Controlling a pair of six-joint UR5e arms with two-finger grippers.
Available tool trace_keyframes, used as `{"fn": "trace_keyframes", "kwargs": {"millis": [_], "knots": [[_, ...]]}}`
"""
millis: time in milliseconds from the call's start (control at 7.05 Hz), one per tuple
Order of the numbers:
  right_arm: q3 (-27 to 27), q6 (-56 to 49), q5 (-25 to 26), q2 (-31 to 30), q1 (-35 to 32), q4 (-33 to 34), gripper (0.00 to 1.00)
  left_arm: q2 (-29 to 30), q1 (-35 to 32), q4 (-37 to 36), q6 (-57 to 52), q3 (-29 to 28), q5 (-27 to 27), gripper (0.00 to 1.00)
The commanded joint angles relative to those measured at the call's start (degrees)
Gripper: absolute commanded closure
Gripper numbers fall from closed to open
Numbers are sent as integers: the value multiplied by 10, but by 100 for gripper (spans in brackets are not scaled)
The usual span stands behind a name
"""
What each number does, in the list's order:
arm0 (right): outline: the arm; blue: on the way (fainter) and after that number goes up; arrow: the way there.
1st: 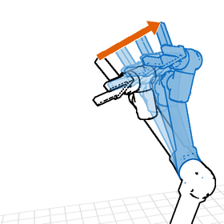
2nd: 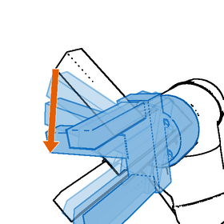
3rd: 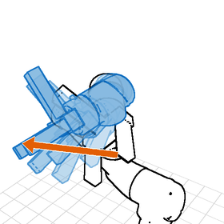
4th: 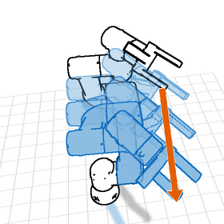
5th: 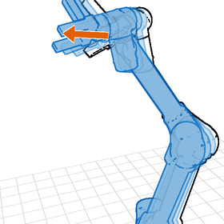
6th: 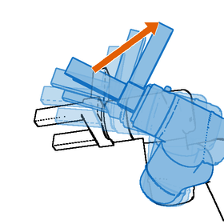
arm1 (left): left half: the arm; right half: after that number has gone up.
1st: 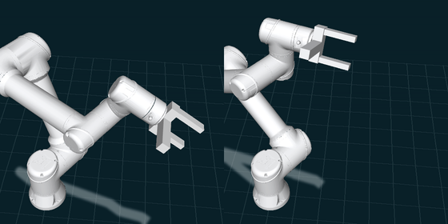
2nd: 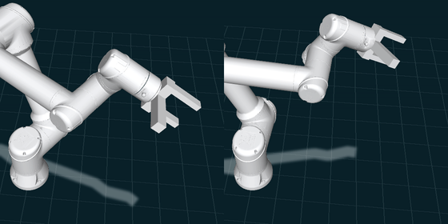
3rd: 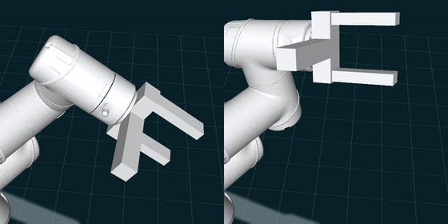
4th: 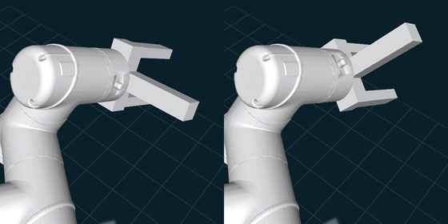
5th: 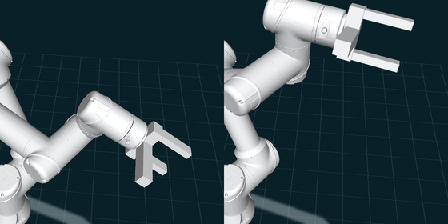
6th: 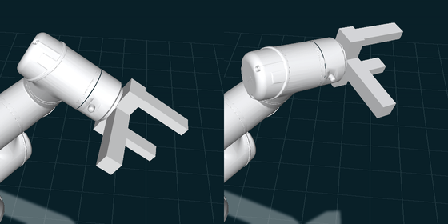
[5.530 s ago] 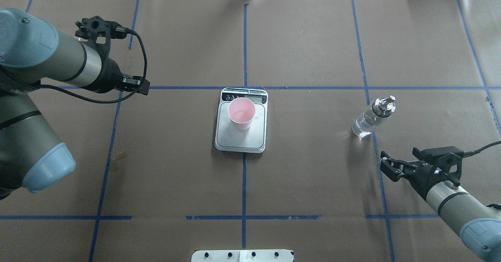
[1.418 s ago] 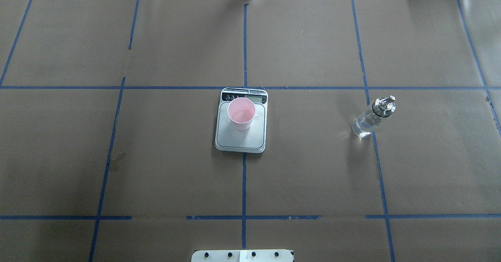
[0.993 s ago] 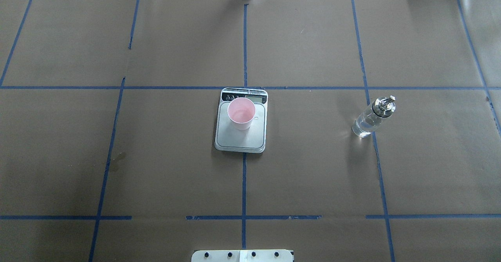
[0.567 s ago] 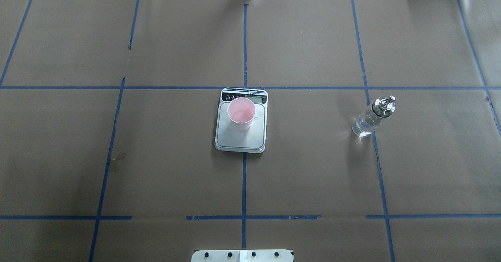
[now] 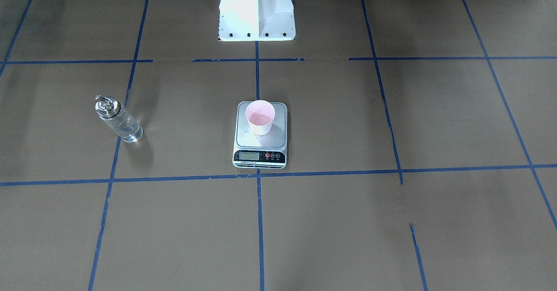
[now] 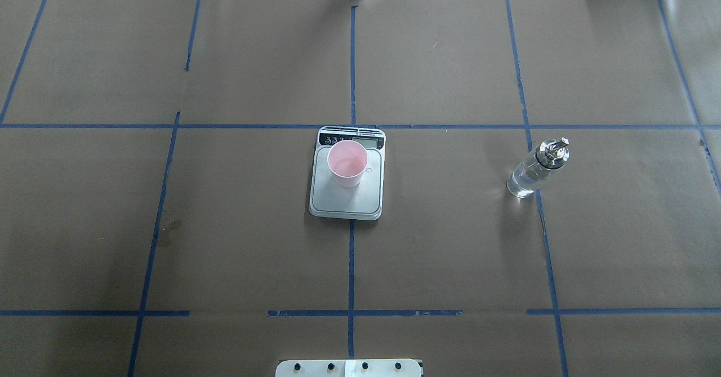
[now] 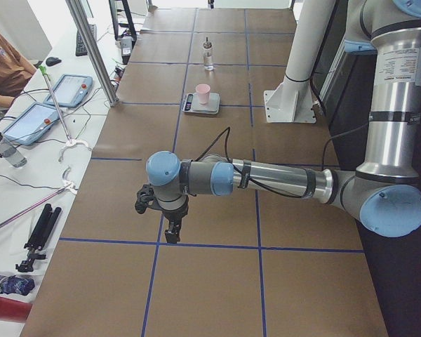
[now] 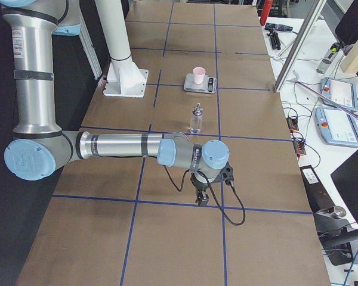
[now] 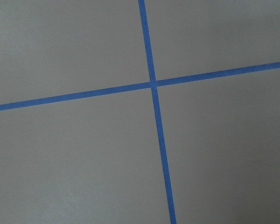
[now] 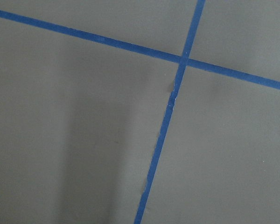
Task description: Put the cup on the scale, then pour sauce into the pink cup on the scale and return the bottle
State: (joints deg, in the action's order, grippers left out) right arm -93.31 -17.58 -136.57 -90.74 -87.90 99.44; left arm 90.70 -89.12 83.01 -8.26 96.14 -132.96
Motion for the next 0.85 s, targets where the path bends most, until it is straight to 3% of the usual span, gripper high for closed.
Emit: {"fn": "trace_keyframes", "kwargs": {"millis": [0,709], "knots": [[2,17,0,1,1,-13,0,0,0,0,0,0,0,0],[0,101,-1,0,1,-41,0,1,0,1,0,1,-3,0]]}}
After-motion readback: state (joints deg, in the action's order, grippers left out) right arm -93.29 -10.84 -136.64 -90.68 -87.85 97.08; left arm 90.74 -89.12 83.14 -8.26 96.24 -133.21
